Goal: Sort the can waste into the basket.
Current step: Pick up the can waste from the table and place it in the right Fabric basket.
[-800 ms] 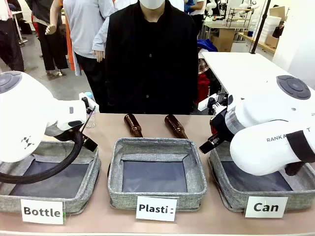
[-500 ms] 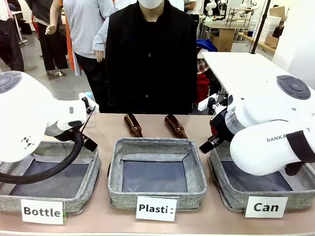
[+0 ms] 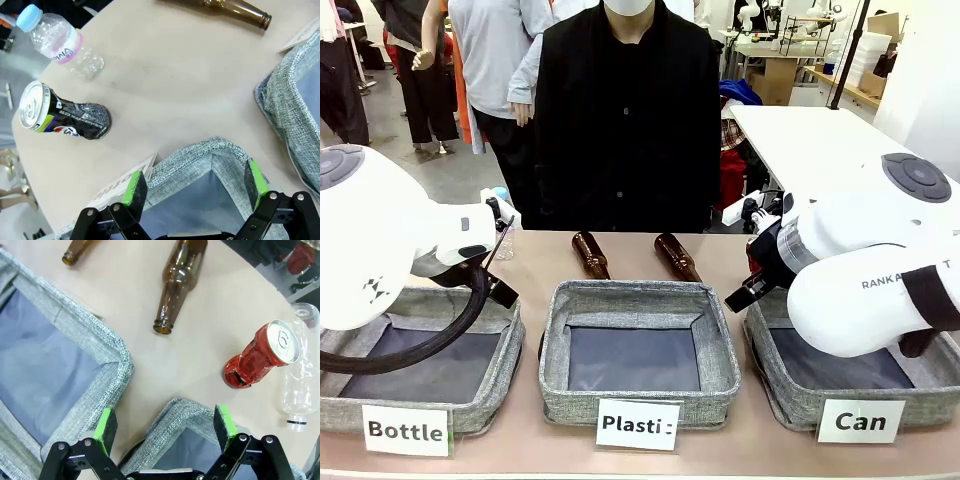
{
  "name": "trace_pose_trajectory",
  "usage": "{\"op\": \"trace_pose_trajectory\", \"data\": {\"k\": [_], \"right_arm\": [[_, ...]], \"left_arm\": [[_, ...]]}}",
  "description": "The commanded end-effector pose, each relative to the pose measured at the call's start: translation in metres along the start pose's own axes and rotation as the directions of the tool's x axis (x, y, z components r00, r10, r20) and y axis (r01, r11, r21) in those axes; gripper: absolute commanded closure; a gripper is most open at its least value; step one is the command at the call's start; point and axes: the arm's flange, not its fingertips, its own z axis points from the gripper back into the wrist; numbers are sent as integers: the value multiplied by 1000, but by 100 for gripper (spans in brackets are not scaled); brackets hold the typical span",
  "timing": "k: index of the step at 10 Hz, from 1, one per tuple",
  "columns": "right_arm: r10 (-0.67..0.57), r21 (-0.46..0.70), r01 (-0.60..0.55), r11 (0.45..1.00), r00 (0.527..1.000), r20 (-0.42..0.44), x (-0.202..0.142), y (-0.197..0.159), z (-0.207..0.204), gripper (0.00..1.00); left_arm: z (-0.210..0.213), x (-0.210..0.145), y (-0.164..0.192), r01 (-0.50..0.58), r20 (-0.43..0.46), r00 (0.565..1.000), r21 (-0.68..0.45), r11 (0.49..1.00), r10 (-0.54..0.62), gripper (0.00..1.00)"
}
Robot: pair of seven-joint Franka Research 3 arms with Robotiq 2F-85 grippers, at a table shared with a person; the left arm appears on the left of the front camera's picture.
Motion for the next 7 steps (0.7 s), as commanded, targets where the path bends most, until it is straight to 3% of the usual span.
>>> {"op": "trace_pose_trajectory", "data": {"k": [1,7], "right_arm": [[-1,0,1,1000,1000,0,0,0,0,0],[0,0,0,1000,1000,0,0,0,0,0]], "left_arm": [[0,0,0,0,0,1000,0,1000,0,0],[0,0,0,0,0,1000,0,1000,0,0]]}}
